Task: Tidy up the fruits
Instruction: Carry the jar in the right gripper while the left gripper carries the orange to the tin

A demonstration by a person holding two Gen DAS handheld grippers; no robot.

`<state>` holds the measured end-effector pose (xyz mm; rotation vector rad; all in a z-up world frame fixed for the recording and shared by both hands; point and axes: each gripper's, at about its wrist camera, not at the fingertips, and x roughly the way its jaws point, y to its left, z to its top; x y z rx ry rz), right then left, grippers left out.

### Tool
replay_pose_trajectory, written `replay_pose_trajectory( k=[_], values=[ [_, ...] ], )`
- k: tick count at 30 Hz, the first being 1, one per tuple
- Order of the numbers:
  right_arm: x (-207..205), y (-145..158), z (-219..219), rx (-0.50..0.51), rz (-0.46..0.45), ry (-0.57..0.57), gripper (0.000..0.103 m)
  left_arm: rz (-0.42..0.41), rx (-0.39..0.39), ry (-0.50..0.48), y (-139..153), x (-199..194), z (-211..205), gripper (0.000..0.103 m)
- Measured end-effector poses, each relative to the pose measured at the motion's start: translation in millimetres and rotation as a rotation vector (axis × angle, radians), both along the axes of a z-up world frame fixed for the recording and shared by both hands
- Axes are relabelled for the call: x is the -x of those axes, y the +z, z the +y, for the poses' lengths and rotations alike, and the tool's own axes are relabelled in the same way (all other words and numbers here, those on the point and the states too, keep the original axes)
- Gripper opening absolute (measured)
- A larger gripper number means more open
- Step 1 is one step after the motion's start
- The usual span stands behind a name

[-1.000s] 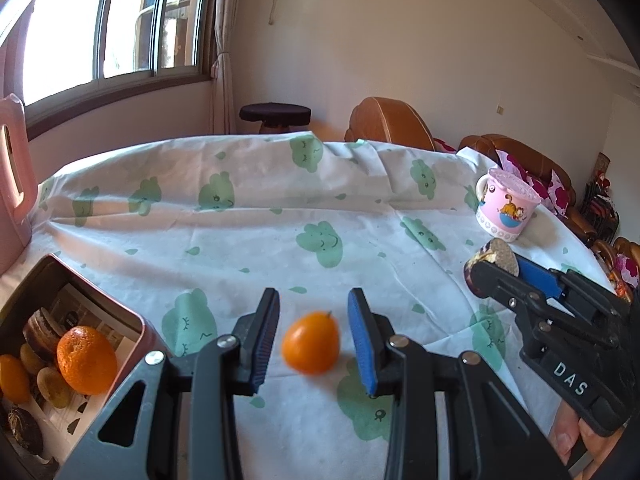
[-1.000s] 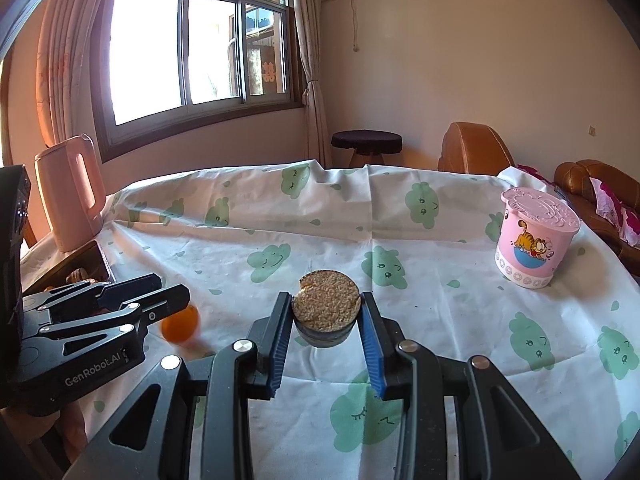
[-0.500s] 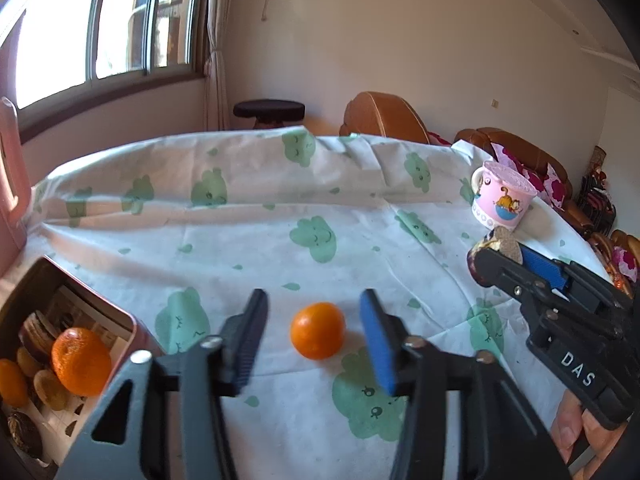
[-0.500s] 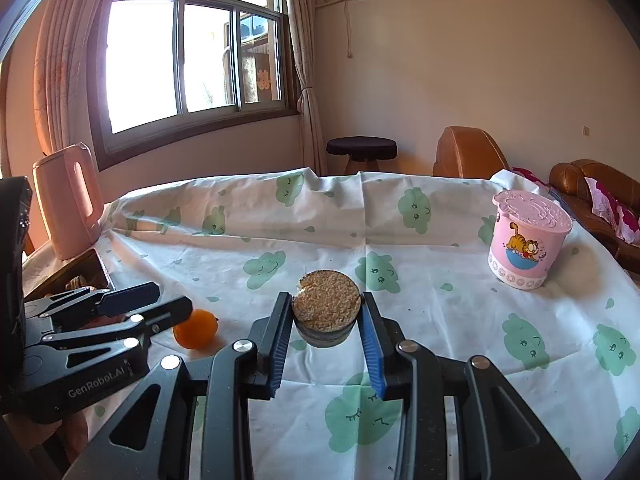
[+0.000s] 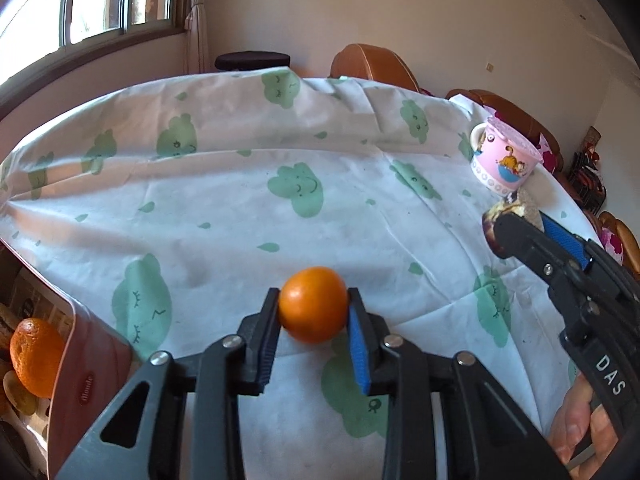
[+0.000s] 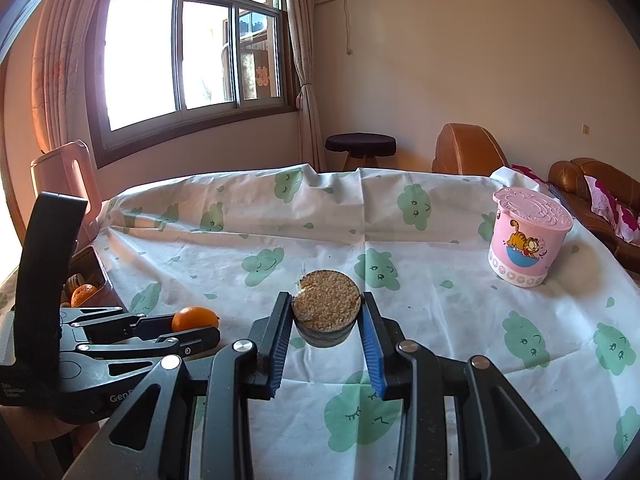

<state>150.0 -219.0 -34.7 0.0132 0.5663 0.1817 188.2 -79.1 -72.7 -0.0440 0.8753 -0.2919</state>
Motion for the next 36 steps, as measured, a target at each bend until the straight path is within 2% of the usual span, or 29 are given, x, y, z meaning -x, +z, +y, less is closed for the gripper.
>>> replay_pose_trajectory(
  k=[5, 15, 20, 36],
  values=[
    [2, 0, 1, 0.0, -0.013, 0.004, 0.035, -0.073, -0.005, 0.006, 11, 7, 1, 0.033],
    [6, 1, 1, 0.001, -0.029, 0.01, 0.035, -0.216, -0.085, 0.006, 26, 25, -10, 0.033],
    [8, 2, 1, 0.003, -0.041, 0.011, 0.035, -0.258, -0.1, 0.015, 31, 31, -11, 0.033],
    [17, 7, 4, 0.028, -0.092, 0.011, 0.035, -0.347, -0.069, 0.06, 40, 48, -1, 0.033]
  ],
)
